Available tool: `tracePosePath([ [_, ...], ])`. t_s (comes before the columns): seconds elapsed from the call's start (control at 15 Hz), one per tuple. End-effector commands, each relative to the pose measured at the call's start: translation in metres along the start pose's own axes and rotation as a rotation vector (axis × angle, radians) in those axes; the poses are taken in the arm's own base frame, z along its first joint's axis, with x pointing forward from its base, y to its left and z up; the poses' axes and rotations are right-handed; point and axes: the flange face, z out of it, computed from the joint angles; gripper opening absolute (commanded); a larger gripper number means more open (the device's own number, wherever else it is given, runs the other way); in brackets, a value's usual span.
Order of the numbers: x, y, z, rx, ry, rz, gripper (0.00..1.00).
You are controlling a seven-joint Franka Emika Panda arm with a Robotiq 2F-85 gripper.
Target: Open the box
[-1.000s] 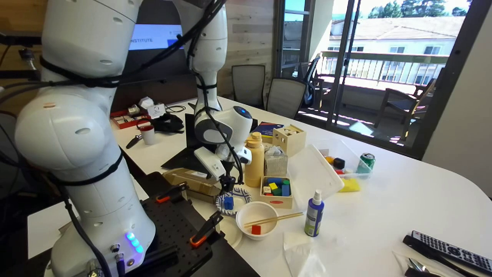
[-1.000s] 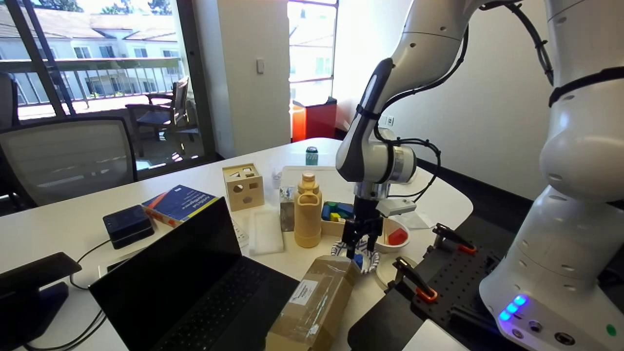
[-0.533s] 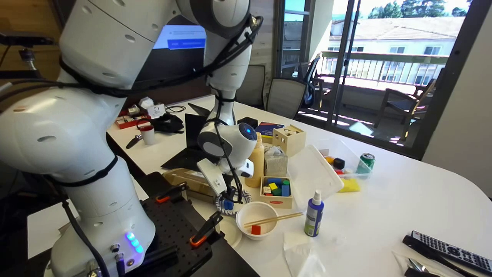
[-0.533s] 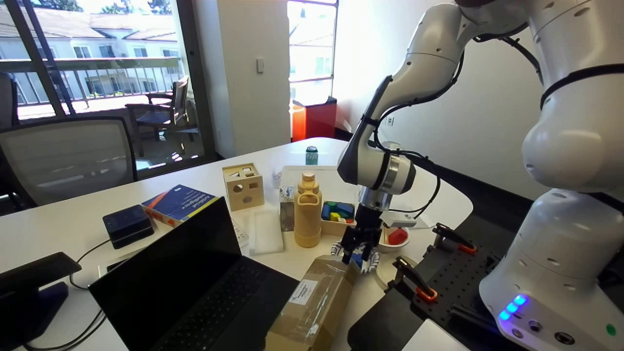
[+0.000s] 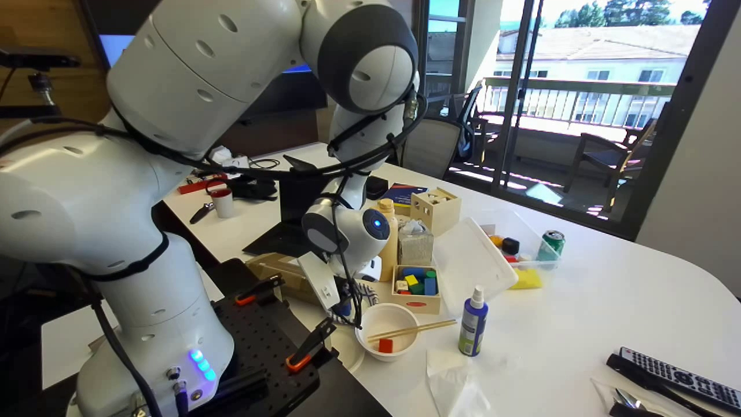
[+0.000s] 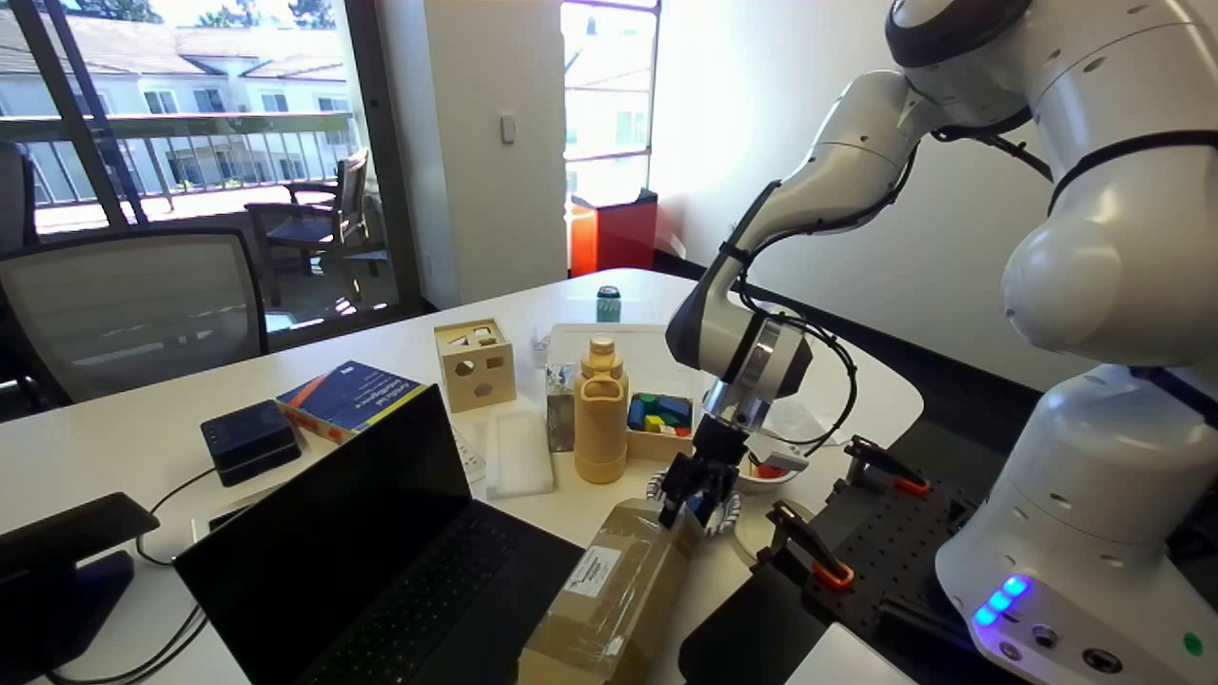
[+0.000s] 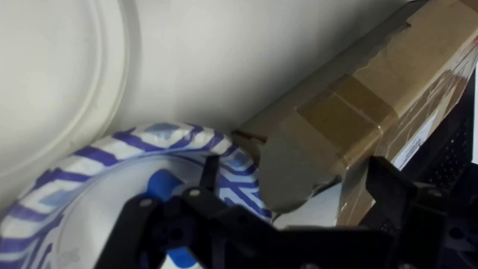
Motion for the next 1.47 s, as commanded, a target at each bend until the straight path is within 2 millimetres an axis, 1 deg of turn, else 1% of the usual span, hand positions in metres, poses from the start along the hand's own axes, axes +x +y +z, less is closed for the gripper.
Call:
tracePosePath([
  [0.0,0.001,-0.004,-0.003,0.043,0.047,-0.021,1.0],
  [0.33,-0.001,-0.016,-0.018,0.086,0.086,-0.047,1.0],
  [0.6,-0.004,-0.029,-0.028,0.126,0.104,-0.111,1.0],
  [1.07,-0.009,-0.045,-0.029,0.2,0.109,-0.191,1.0],
  [1.27,-0.005,-0.057,-0.031,0.216,0.139,-0.224,1.0],
  [1.4,-0.005,-0.068,-0.034,0.214,0.165,-0.252,1.0],
])
